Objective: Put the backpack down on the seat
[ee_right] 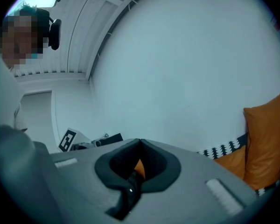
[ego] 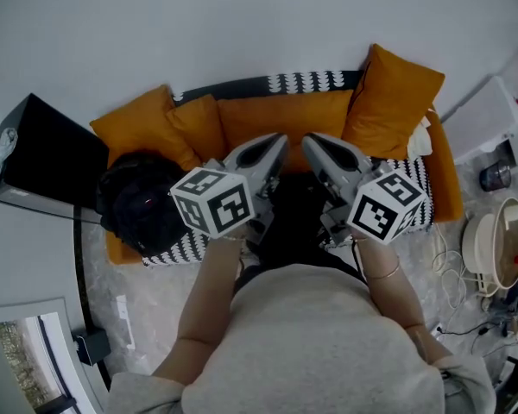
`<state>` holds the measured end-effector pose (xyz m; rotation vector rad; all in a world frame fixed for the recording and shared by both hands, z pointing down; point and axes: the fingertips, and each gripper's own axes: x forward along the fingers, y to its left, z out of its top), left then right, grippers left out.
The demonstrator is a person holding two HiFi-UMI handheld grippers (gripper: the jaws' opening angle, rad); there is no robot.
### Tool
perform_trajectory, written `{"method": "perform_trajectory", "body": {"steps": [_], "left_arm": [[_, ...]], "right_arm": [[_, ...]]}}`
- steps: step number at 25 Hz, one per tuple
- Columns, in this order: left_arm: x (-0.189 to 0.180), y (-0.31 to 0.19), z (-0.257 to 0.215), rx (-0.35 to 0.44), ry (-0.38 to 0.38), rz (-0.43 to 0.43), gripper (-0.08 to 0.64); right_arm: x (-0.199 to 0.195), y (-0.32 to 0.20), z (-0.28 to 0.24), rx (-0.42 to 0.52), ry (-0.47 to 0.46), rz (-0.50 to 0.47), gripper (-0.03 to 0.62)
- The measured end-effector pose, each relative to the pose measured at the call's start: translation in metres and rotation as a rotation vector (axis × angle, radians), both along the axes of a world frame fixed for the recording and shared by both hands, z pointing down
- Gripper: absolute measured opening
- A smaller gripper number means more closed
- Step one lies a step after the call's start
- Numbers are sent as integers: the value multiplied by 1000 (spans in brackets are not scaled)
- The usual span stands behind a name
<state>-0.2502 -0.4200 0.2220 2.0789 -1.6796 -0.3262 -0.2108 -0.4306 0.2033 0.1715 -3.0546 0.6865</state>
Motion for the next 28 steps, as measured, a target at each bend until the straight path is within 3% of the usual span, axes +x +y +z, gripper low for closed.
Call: {"method": "perform_trajectory", "body": {"steps": [8, 28], "left_arm": [[-8, 4, 10, -18, 41, 3, 8], [-11, 4, 21, -55, 7, -4, 8]], "right_arm": [[1, -4, 2, -1, 2, 26, 3], [-8, 3, 10, -1, 23, -4, 3]]}}
